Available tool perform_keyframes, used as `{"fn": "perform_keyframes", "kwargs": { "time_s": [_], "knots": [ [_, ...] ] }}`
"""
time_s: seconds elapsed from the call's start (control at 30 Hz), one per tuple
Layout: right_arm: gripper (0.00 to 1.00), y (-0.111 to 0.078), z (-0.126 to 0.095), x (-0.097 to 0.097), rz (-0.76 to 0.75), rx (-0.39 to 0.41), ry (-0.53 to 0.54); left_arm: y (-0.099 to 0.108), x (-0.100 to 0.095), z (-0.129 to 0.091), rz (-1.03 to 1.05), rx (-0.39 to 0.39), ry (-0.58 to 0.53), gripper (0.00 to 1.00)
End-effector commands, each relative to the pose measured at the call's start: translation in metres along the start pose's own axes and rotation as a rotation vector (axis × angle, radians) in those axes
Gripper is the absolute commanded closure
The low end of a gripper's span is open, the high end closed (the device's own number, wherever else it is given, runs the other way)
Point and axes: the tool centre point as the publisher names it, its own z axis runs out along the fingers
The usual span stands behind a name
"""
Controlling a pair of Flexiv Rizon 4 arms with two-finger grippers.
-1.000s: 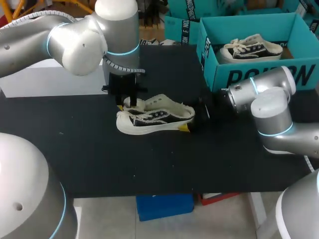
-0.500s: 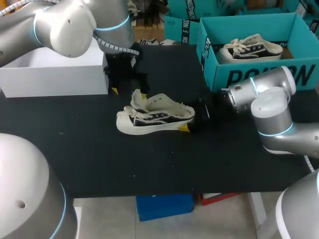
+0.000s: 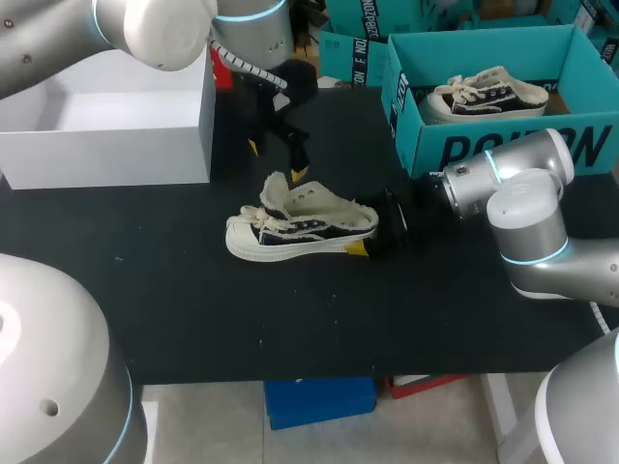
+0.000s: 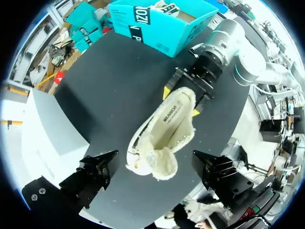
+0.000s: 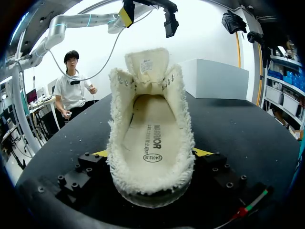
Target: Take the shoe out of the shoebox, open the shoe tongue, remove and reinsert the insole, then place the shoe into the shoebox
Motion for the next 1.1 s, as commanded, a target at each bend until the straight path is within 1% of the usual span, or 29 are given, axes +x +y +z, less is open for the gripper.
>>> {"fn": "perform_keyframes", "kwargs": {
  "time_s": [0.03, 0.13, 0.3, 0.33, 0.37, 0.4, 0.43, 1.1],
  "knots": [
    [1.00, -0.003, 0.001, -0.001, 0.002, 0.002, 0.001, -0.025, 0.000, 0.000, 0.379, -0.164, 0.034, 0.00],
    [1.00, -0.003, 0.001, -0.001, 0.002, 0.002, 0.001, -0.033, 0.003, -0.001, 0.473, -0.181, 0.078, 0.00],
    [1.00, -0.003, 0.001, -0.001, 0.002, 0.002, 0.001, -0.040, 0.005, 0.004, 0.586, -0.212, 0.200, 0.00],
    [1.00, -0.003, 0.001, -0.001, 0.002, 0.002, 0.001, -0.041, 0.005, 0.006, 0.596, -0.216, 0.211, 0.17],
    [1.00, -0.003, 0.001, -0.001, 0.002, 0.002, 0.001, -0.042, 0.005, 0.009, 0.588, -0.217, 0.234, 0.87],
    [1.00, -0.003, 0.001, -0.001, 0.002, 0.002, 0.001, -0.042, 0.005, 0.010, 0.600, -0.221, 0.246, 1.00],
    [1.00, -0.003, 0.001, -0.001, 0.002, 0.002, 0.001, -0.041, 0.006, 0.011, 0.592, -0.224, 0.259, 1.00],
    [1.00, -0.003, 0.001, -0.001, 0.002, 0.002, 0.001, -0.041, 0.006, 0.011, 0.592, -0.224, 0.259, 1.00]
  ]
}}
